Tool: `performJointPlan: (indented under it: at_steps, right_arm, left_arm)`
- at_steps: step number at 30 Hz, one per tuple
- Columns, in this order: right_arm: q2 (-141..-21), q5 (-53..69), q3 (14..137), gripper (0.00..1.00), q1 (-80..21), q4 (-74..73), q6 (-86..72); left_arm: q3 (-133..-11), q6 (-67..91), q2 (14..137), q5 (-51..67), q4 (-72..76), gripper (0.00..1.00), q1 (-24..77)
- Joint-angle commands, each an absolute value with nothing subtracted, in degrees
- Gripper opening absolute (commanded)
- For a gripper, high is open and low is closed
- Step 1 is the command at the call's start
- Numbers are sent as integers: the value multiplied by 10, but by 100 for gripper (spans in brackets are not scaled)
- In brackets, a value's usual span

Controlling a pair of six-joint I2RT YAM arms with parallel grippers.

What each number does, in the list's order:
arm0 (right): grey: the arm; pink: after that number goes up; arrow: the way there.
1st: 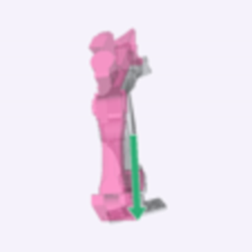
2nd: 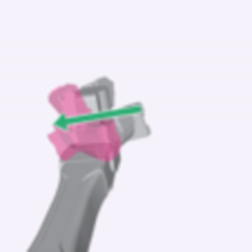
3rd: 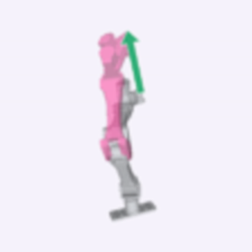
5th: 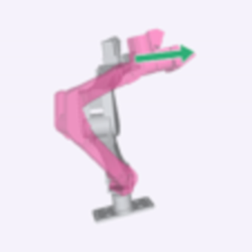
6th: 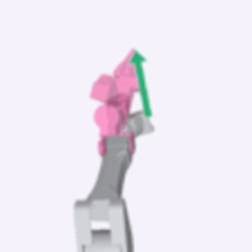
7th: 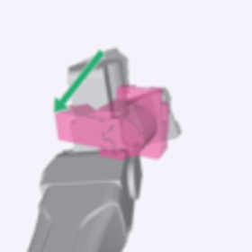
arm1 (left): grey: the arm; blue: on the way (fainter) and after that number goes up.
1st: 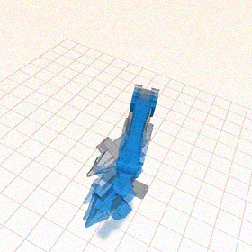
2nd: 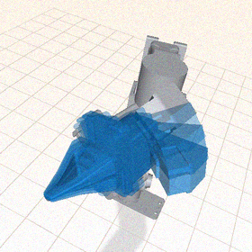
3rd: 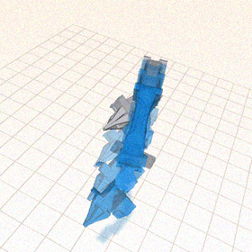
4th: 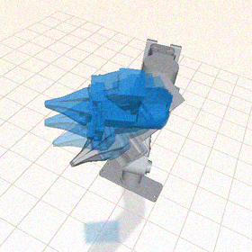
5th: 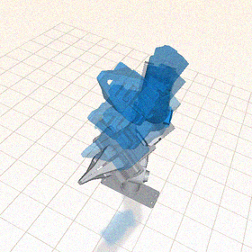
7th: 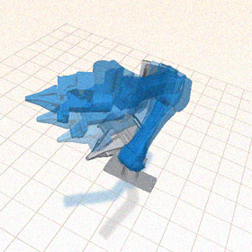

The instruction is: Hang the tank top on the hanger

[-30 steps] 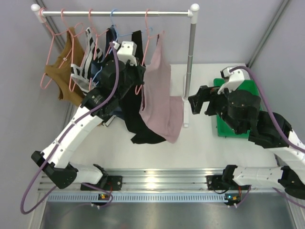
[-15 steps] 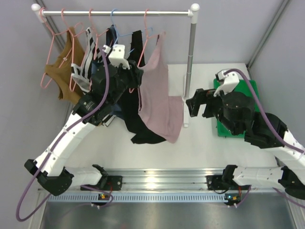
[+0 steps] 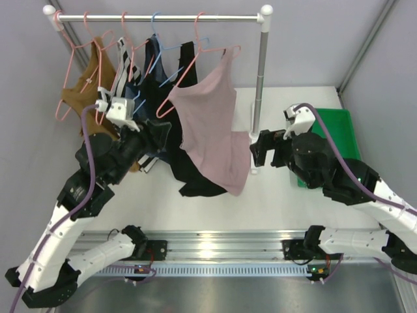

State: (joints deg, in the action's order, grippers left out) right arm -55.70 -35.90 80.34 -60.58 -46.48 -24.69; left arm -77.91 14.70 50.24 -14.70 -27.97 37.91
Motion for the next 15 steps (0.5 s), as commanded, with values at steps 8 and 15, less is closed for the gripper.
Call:
performJointPlan:
  at_steps: [8,15]
  right_arm:
    - [-506,-373,701,100,-603,-423,-279]
    - [-443,-391,578,100,-602,-404,-318]
  left_arm:
    - [-550,242,343,14,-263,46,376]
    - [-372,330,258,40,-207,46,377]
